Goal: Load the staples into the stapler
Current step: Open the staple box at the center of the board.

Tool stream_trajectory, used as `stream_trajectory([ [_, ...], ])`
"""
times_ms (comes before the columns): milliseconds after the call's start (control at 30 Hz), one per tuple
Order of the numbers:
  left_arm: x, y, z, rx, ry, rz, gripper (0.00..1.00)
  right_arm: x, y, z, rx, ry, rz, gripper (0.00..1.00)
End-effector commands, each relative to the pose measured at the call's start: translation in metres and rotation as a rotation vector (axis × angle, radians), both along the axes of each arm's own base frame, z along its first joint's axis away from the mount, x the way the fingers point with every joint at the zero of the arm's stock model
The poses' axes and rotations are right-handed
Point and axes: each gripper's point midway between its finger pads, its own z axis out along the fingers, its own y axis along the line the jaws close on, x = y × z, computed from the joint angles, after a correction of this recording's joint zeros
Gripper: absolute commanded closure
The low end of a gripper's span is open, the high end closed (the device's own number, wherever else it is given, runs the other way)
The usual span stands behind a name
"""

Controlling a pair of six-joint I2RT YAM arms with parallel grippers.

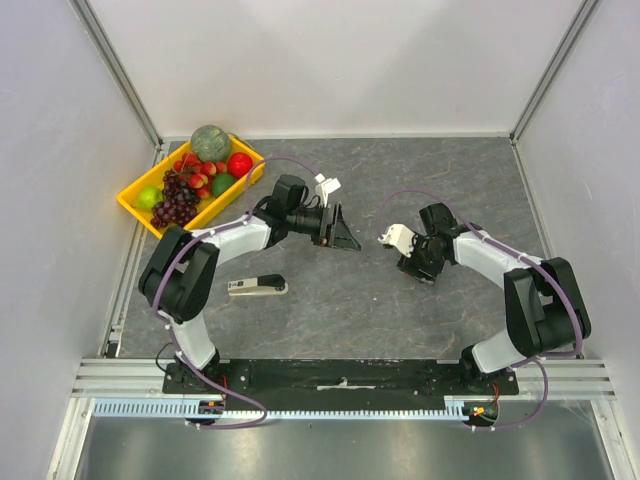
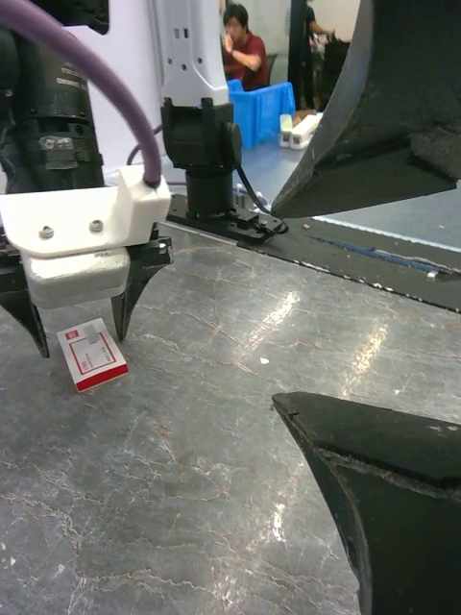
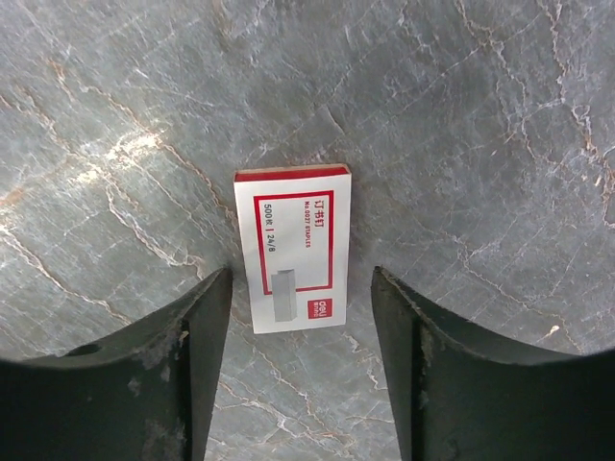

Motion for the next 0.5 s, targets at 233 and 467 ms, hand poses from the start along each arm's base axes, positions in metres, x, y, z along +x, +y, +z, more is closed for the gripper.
stream_trajectory([
  [233,0.008,-0.02,0.0,-0.094,0.126,0.004,0.31,0.006,-0.003,-0.007,0.014,-0.013,-0.003,0.48],
  [467,-0.004,-0.034,-0.024,-0.064,0.202,-0.032,0.33,0.006,-0.003,0.0,0.049,-0.031,-0.008,0.58],
])
